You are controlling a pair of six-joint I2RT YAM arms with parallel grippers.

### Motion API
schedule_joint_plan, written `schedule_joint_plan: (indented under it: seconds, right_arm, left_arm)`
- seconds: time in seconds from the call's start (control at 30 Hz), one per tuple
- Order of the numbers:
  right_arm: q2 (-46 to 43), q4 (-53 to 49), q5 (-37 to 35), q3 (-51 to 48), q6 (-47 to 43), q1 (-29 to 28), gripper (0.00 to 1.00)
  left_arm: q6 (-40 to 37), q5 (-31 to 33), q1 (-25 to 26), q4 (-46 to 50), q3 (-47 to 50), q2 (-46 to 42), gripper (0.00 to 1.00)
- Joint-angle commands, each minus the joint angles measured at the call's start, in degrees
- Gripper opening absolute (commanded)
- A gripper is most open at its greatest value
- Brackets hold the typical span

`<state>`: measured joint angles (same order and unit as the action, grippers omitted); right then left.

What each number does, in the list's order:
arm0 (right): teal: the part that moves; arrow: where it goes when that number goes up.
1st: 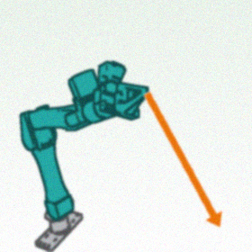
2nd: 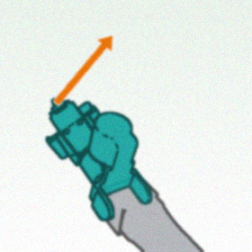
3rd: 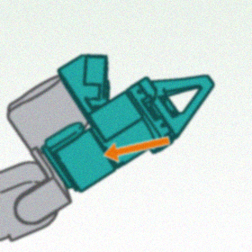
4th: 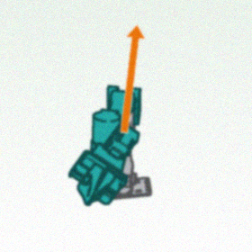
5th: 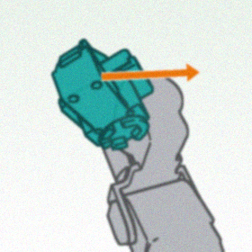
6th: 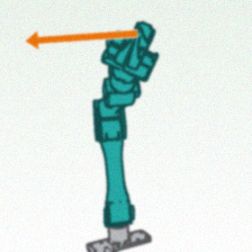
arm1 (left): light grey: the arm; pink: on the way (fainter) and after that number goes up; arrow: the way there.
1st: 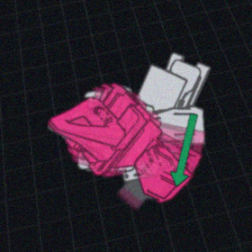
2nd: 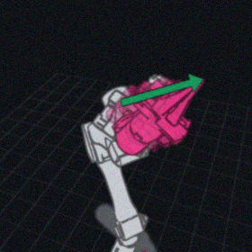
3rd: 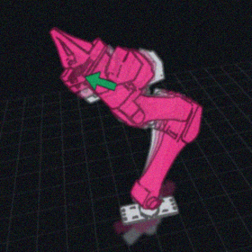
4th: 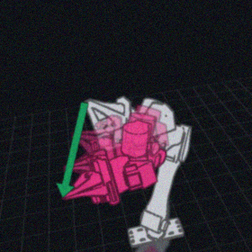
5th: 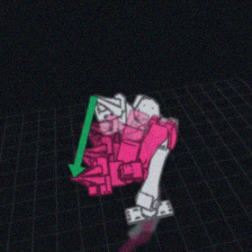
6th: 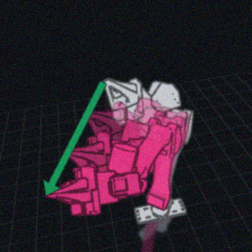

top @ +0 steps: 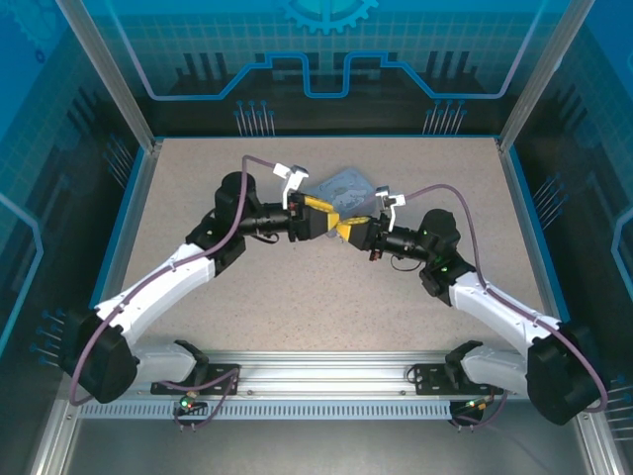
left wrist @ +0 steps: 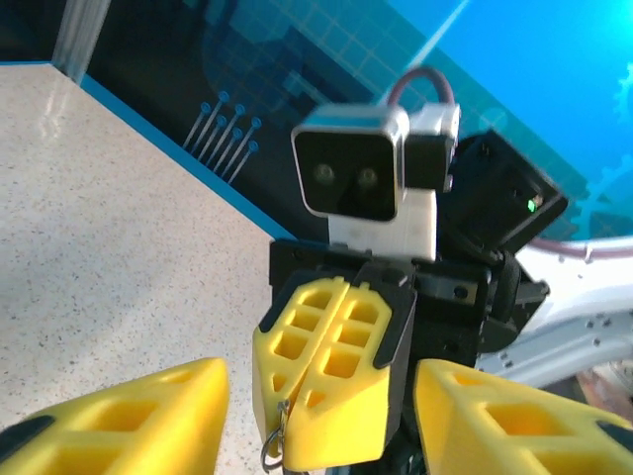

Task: Unlock a padlock with a key

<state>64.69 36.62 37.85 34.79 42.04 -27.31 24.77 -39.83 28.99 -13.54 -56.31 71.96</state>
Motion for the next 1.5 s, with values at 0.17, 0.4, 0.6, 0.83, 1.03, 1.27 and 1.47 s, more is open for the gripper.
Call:
schedule_joint_plan:
  seconds: [0.17,0.4,0.6,0.83,1.03,1.27,1.47]
  right_arm:
    - [-4.6,-30.4,-12.7,3.0,-12.4,1.3,0.0]
    - [-5.6,-43.8,-22.6,1.3,-10.2,6.7,0.0]
    - [-8.6,-43.1,-21.4,-4.3,-7.0,12.8,0.0]
    - [-11.2,-44.9,-20.5,-6.4,-7.9,15.8,0.0]
    - [-12.1,-43.0,-18.8,-8.5,-7.2,17.7,0.0]
    - [-11.8,-42.0,-17.6,-8.6,-7.1,18.5,0.0]
    - [-9.4,-41.2,-15.6,-7.7,-7.5,18.7,0.0]
  left_arm:
    - [-4.4,16.2,-5.2,13.2,-4.5,1.3,0.68]
    - [-16.0,34.2,-3.3,27.3,-17.1,16.5,0.81]
    - [-21.2,39.4,-0.6,33.6,-31.4,32.3,0.86]
    - [-24.7,43.6,2.3,38.7,-45.7,47.0,0.8]
    - [-27.0,46.2,4.3,44.0,-56.8,57.1,0.75]
    - [-27.1,47.2,4.7,46.6,-60.9,62.2,0.66]
    - [-27.6,46.8,5.2,44.1,-53.6,59.8,0.56]
